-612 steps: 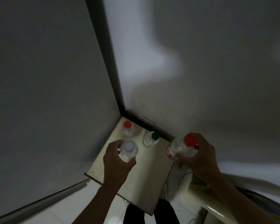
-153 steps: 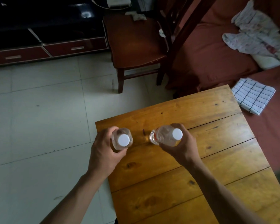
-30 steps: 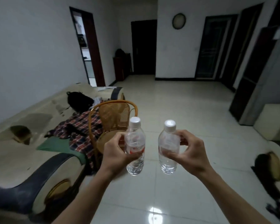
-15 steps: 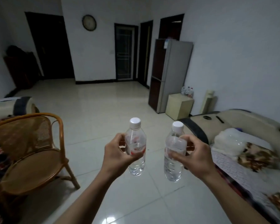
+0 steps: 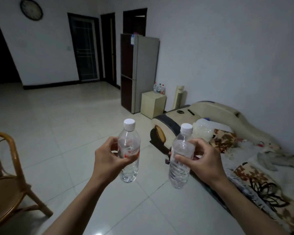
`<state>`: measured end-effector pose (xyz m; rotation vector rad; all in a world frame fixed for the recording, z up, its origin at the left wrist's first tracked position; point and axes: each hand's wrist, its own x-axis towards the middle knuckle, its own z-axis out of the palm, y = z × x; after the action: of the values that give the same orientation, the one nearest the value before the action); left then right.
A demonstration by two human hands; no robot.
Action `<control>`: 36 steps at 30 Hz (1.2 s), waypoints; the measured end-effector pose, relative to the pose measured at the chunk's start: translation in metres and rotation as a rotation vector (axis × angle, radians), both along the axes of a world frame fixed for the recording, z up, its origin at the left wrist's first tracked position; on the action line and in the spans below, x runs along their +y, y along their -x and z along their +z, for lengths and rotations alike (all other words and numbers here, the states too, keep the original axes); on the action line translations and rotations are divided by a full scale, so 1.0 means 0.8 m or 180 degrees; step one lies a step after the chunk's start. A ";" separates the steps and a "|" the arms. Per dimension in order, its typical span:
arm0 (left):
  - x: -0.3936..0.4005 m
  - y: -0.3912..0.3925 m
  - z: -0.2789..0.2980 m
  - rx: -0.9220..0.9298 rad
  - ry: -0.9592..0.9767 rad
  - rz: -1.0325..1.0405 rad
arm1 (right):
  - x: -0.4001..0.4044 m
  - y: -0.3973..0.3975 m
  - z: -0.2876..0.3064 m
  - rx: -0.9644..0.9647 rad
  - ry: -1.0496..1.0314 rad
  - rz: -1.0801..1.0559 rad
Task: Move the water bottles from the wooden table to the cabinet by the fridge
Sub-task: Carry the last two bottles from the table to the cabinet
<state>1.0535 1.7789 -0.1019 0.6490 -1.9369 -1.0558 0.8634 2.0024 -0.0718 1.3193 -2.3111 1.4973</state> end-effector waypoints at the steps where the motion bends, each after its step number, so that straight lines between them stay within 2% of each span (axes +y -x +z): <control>1: 0.000 0.004 0.000 -0.0008 -0.0003 -0.0022 | 0.002 0.002 0.001 0.0011 -0.0001 -0.0026; 11: -0.003 0.072 0.018 -0.0107 0.0094 0.0055 | -0.005 0.085 0.003 -0.0019 0.0192 -0.0129; 22: -0.029 0.144 0.041 -0.0208 0.0288 0.0300 | -0.064 0.186 -0.010 -0.0143 0.0180 0.0248; 29: -0.092 0.176 0.020 -0.0191 0.0124 0.0340 | -0.136 0.221 -0.015 -0.0193 0.0011 0.0349; 36: -0.204 0.218 0.010 0.0020 0.0065 0.0177 | -0.235 0.241 -0.004 -0.0141 -0.0138 0.0310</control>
<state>0.8791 1.6157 -0.0942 0.6834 -1.9109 -1.0015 0.6705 1.8147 -0.0753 1.4439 -2.3506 1.5276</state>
